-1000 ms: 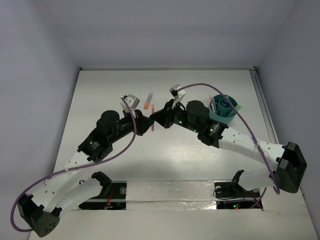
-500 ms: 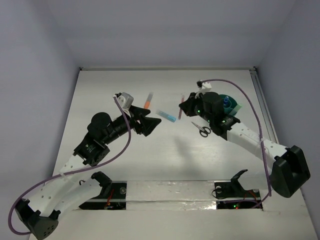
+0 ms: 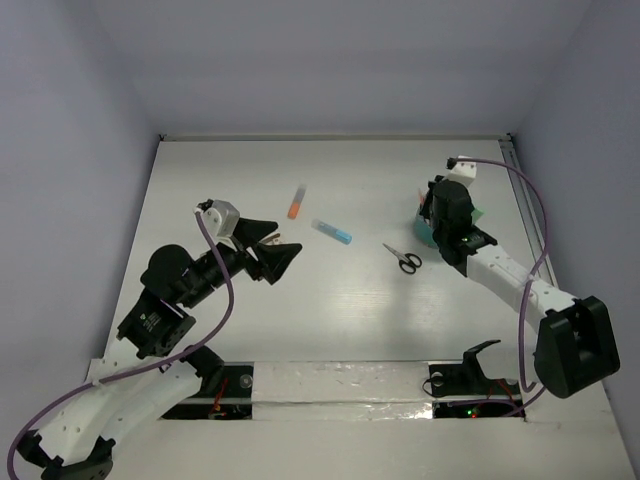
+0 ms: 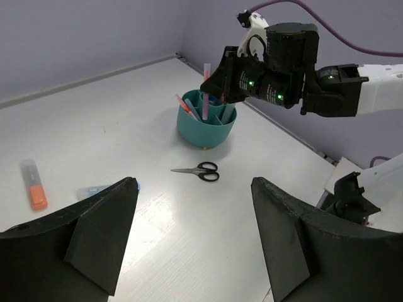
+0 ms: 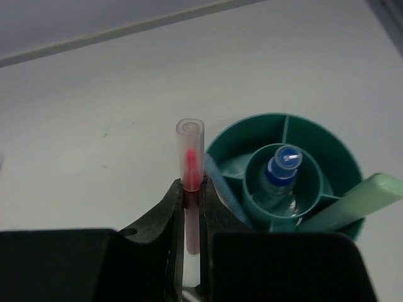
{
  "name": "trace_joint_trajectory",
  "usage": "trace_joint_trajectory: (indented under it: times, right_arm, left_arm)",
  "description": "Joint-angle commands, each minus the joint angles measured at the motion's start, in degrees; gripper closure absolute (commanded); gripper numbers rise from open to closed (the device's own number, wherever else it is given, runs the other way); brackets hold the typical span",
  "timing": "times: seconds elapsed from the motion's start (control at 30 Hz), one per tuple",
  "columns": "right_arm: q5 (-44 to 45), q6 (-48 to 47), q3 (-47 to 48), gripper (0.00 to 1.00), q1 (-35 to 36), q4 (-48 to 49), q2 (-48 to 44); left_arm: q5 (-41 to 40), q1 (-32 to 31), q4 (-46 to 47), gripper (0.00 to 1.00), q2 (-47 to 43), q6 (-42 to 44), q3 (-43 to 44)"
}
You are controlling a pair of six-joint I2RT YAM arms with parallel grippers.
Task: Sort the stationery into containers
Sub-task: Place the pen in the storage box.
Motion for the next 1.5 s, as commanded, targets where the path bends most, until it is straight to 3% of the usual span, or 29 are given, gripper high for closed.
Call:
trace_joint_trajectory:
  times: [0.0,0.47,0.67,1.03,1.07,1.17,1.47]
  right_arm:
    - [7.41,-7.7,1.79,1.0,-0.51,5.39,1.55]
    - [5.57,-17.81,1.44,1.0,-0.51,6.01,6.39]
    - [3.2,-15.12,2.15,1.0,-0.51,2.06,6.66]
    - [3.02,-9.93,2.32,0.76,-0.51,-6.02,5.52]
    - [2.85,-9.48,2.15,0.69,-0.51,-6.56,5.17]
    - [2.67,-7.9,2.23,0.66,-0.51,-9.89,4.73]
    - [-0.57,-4.12,1.36,0.38,-0.51,-13.94,0.86]
  left_arm:
    - [-0.83,0.05,-0.35,0.3,-0.73,1.85,-0.21]
    - [-0.57,0.05,-1.4,0.31,-0.91,2.38,-0.21]
    - [-0.31,0.05,-1.31,0.31,-0.91,2.38,-0.12]
    - [-1.01,0.05,-1.58,0.31,-0.56,2.21,0.06]
    - [-1.1,0.05,-1.58,0.31,-0.65,2.29,0.06]
    - [-1.18,0.05,-1.66,0.31,-0.65,2.38,0.14]
    - [-1.45,0.05,-1.84,0.31,-0.47,2.56,0.32]
